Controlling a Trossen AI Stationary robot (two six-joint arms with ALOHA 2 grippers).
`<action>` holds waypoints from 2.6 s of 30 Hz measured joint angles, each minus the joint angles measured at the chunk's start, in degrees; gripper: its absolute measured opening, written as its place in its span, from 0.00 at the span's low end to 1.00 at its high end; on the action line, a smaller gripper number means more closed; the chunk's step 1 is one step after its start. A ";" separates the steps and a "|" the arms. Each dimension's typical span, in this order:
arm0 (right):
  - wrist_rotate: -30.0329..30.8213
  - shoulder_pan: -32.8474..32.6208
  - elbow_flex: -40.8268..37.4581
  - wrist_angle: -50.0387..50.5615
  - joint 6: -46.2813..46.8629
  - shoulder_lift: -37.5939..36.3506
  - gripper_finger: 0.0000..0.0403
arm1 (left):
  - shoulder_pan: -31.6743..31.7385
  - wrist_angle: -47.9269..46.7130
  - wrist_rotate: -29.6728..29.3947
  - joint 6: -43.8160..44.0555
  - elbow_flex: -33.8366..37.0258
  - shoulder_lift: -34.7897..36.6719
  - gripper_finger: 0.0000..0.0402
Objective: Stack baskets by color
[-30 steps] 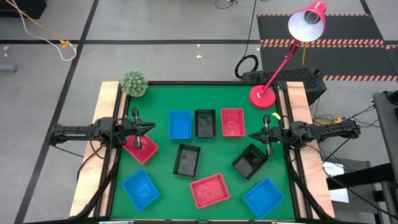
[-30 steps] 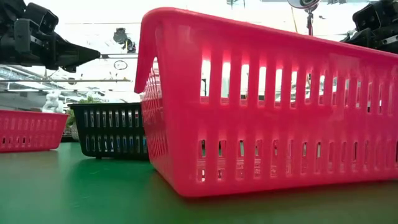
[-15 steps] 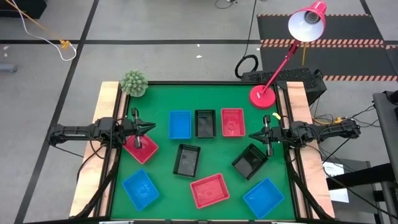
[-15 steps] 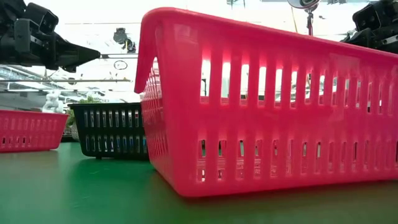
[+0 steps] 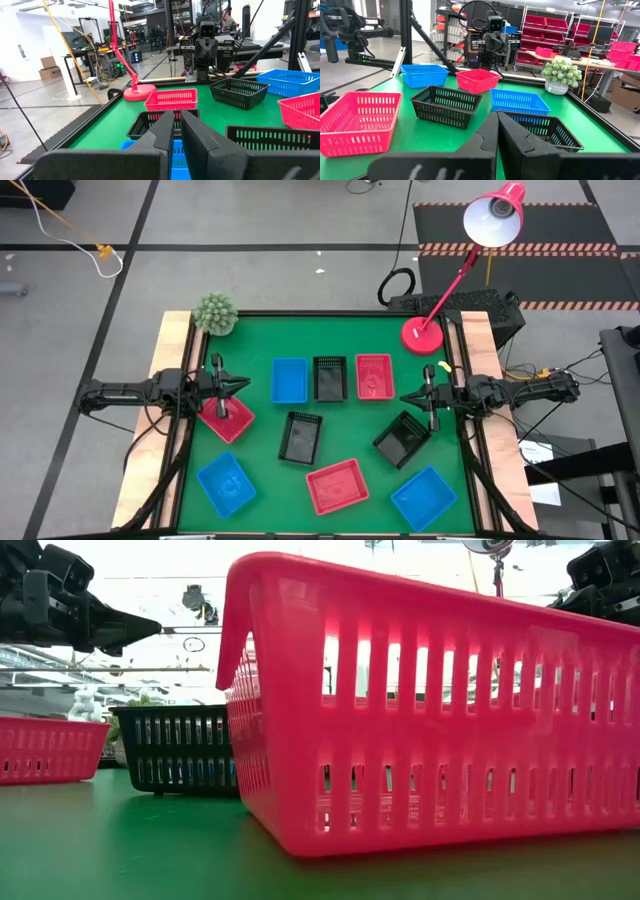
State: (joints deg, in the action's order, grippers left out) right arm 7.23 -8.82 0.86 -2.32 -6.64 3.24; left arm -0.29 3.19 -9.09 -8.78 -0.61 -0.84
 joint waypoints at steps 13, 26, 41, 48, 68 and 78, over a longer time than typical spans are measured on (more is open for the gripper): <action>0.02 0.00 0.00 0.01 -0.02 -0.01 0.00 | 0.01 0.01 -0.01 0.00 -0.01 0.00 0.09; 0.00 0.00 0.00 0.01 -0.01 0.00 0.00 | 0.01 0.01 -0.01 0.00 0.00 0.00 0.09; 0.00 0.00 -0.01 0.00 -0.01 -0.01 0.00 | 0.00 -0.01 -0.01 0.00 0.00 0.00 0.09; 0.02 0.00 0.00 -0.47 -0.02 0.00 0.00 | 0.00 0.01 -0.01 0.00 -0.01 -0.01 0.09; -1.61 0.00 8.32 -2.16 3.39 3.90 0.00 | -0.01 -0.01 0.01 0.00 0.00 -0.02 0.09; -1.65 -0.02 26.72 8.80 5.95 13.08 0.00 | -0.01 0.00 0.00 0.00 0.00 -0.02 0.09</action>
State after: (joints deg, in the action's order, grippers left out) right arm 5.57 -8.84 27.58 6.48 -0.69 16.32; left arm -0.30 3.19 -9.09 -8.78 -0.60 -0.86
